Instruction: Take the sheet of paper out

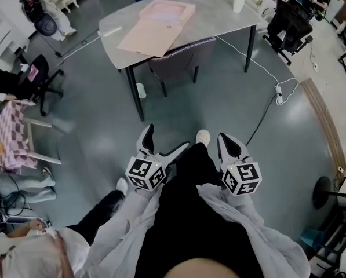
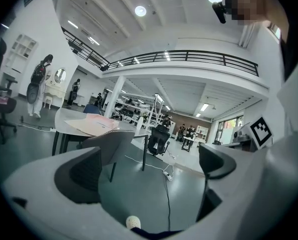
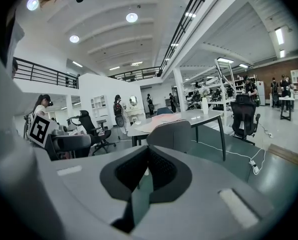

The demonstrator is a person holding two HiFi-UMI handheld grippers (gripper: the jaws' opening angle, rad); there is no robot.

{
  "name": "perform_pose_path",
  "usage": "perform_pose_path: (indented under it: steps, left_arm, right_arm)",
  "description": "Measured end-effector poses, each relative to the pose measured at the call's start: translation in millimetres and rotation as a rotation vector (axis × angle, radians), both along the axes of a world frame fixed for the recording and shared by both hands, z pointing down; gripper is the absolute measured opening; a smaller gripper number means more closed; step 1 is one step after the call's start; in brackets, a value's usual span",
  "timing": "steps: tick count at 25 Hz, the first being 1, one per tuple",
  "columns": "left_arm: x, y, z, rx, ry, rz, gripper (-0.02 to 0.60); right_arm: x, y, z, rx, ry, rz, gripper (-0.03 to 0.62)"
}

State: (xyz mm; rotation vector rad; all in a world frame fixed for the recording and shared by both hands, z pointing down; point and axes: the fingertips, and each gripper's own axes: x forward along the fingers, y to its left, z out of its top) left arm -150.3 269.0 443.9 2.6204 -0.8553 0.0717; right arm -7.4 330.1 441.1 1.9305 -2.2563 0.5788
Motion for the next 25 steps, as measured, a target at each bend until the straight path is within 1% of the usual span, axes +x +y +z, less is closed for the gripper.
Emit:
perform_pose_path:
  steps: [9, 16, 20, 25]
  left_arm:
    - [40.3, -109.2, -1.8, 0.0, -0.017, -0.067, 0.601]
    - [77.2, -198.6, -5.9, 0.004, -0.01, -0.106, 0.601]
    - [99.5, -242.8, -4.5, 0.006, 0.004, -0.127, 0.601]
    - [123.5, -281.9, 0.3, 0.015, 0.006, -0.141, 0.601]
  right_arm:
    - [44.7, -119.1, 6.5, -0.014, -0.015, -0.071, 0.008]
    - [87.1, -211.4, 0.0, -0.009, -0.002, -0.111, 0.008]
    - [110.2, -252.5, 5.2, -0.014, 0.002, -0.128, 0.008]
    - [139.3, -292.7, 12.2, -0.008, 0.003, -0.135, 0.008]
